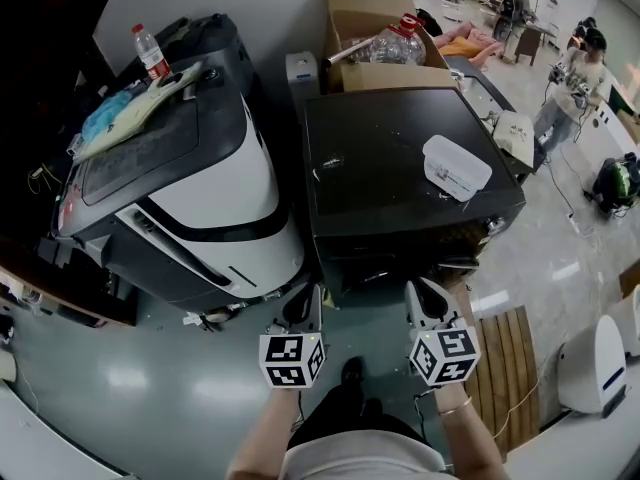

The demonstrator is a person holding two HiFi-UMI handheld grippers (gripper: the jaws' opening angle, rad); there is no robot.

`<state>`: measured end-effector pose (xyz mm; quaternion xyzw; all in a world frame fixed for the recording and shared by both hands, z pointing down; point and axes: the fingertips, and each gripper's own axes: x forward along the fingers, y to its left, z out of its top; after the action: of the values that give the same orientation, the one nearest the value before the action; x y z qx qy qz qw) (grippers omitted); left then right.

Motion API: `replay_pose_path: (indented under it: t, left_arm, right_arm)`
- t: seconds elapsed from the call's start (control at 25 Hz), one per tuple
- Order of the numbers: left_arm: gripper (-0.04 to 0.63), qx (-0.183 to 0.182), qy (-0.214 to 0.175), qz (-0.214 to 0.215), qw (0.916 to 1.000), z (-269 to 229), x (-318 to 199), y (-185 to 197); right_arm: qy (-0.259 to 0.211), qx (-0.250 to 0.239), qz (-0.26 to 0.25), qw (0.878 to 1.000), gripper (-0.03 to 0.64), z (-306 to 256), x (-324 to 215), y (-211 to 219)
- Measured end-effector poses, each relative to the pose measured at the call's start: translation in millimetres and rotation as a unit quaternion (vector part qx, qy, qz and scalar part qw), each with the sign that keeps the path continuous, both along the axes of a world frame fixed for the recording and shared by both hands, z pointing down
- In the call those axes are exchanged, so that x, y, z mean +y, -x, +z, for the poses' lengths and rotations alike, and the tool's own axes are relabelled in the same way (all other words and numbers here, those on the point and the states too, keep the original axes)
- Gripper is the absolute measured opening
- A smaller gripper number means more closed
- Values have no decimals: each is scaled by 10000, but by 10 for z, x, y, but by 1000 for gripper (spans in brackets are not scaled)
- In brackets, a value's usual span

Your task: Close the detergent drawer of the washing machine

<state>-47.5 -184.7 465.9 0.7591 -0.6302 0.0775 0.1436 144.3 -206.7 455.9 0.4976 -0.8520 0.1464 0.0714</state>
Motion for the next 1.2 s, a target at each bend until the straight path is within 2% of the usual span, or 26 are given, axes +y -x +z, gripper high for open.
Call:
replay_pose_path:
  t: [0.36,1.2]
  left_arm:
    - [-3,33,-103,4,9999,-108,314,-96]
    - [-5,23,-246,-12,9997,-229,639,-209]
  right_arm:
    - [-98,25,-80,9999,3,-87,291,-98]
    - [-313,36,-293,9991,2,-257,654,-211]
